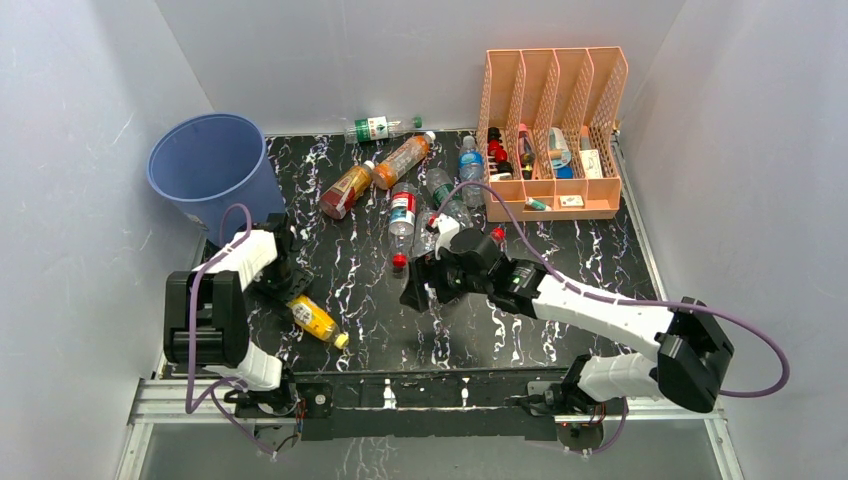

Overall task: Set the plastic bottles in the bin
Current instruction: Pick up the plastic bottle at the center of the board, then place the plastic bottle in the trash bin, then pick up the plastic bottle at the center of the board.

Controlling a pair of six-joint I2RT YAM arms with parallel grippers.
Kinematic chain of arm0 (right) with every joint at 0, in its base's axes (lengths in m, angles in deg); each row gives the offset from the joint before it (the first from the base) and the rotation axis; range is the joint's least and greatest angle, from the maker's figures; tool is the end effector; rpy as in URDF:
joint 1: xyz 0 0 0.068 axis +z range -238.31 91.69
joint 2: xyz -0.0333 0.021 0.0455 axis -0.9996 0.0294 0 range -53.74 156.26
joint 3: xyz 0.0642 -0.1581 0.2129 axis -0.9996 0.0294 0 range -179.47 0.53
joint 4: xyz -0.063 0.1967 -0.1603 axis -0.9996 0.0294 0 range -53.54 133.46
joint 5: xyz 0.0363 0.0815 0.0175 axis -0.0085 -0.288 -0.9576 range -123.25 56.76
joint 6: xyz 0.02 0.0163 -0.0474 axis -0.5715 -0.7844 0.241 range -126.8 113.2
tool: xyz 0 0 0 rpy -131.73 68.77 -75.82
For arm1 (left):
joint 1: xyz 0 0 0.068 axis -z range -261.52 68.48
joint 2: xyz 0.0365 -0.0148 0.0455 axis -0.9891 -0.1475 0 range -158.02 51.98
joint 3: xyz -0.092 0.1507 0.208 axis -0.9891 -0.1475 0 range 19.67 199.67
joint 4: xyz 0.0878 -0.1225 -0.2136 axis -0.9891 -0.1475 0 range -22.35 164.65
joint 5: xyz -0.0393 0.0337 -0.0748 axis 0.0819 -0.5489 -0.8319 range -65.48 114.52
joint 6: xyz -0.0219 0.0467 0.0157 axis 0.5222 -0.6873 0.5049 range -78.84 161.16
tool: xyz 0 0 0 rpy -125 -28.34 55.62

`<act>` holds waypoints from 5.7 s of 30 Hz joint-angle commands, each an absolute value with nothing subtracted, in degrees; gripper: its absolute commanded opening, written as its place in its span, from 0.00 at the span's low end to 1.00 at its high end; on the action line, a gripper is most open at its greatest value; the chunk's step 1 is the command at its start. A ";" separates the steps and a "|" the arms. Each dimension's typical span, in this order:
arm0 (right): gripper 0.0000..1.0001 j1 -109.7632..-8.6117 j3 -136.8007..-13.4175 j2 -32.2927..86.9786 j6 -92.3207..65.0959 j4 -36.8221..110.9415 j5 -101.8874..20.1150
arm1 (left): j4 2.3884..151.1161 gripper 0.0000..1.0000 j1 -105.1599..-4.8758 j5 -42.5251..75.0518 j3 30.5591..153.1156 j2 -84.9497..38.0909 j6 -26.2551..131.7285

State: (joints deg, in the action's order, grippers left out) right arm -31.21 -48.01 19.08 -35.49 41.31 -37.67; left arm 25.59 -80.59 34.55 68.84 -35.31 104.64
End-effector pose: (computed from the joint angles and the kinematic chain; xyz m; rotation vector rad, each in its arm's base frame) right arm 0.1529 0.2414 0.2664 -0.5974 2.1529 0.9565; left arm 0.2428 0.0023 0.1643 -1.5637 2.5616 0.1831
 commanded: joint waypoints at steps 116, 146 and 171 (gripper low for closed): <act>0.98 -42.39 -51.78 14.49 -34.83 38.35 -42.11 | 35.89 0.00 -67.08 0.05 97.11 -11.15 78.45; 0.98 -41.46 -48.57 16.18 -34.83 31.03 -51.17 | 54.15 0.28 -30.48 26.10 95.01 -33.31 86.19; 0.98 -47.99 -51.08 9.86 -34.83 54.93 -32.60 | 38.09 0.50 -29.18 35.28 97.52 -24.20 86.07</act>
